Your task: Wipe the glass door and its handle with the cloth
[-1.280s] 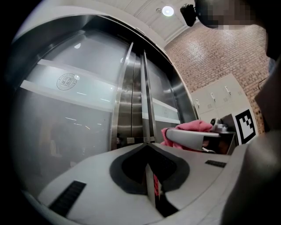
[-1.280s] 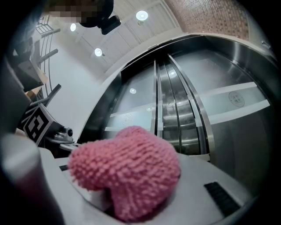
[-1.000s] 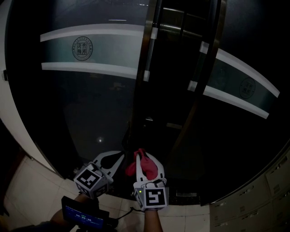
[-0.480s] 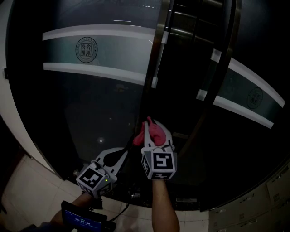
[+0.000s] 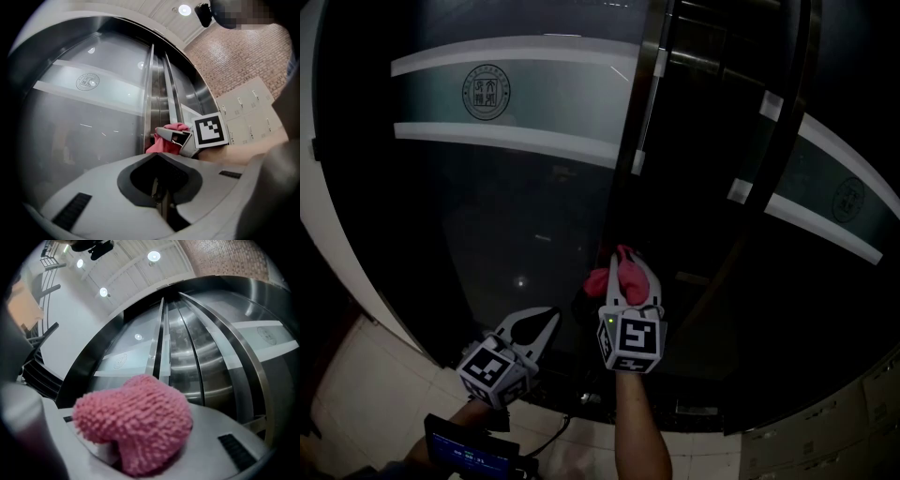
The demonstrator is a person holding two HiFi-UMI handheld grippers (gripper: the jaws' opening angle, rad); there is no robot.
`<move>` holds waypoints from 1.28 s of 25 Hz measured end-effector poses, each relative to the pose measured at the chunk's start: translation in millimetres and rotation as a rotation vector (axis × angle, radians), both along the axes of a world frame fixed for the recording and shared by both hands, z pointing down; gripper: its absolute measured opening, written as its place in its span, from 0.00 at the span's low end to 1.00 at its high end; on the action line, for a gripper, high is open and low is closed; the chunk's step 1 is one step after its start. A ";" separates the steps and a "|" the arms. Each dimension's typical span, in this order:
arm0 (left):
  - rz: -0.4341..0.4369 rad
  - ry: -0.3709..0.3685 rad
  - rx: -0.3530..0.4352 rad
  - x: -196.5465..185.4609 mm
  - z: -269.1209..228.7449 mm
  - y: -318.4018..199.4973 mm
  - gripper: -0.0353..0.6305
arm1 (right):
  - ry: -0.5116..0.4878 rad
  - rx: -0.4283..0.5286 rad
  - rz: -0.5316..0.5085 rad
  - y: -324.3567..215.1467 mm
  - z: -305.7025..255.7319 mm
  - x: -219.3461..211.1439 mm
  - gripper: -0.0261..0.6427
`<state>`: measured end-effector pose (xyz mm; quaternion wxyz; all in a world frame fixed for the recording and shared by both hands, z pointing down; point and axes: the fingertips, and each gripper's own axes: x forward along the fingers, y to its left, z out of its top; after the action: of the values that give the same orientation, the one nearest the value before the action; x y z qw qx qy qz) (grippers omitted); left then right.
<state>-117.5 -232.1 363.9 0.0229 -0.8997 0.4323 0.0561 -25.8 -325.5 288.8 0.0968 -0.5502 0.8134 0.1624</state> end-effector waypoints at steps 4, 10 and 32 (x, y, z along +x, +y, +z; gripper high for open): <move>0.018 -0.002 -0.008 2.4 4.7 2.0 0.08 | -0.028 -0.044 0.004 9.5 35.8 -2.7 0.12; 0.024 -0.022 -0.010 -0.6 17.3 1.2 0.08 | -0.047 -0.143 -0.007 15.9 90.2 -17.4 0.12; -0.007 -0.064 -0.054 -27.2 40.7 12.5 0.08 | -0.009 -0.363 -0.070 16.0 191.7 -61.4 0.12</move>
<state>-144.7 -219.6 404.6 0.0127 -0.8997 0.4360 0.0157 -87.1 -309.5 480.6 0.0051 -0.5306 0.8476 0.0072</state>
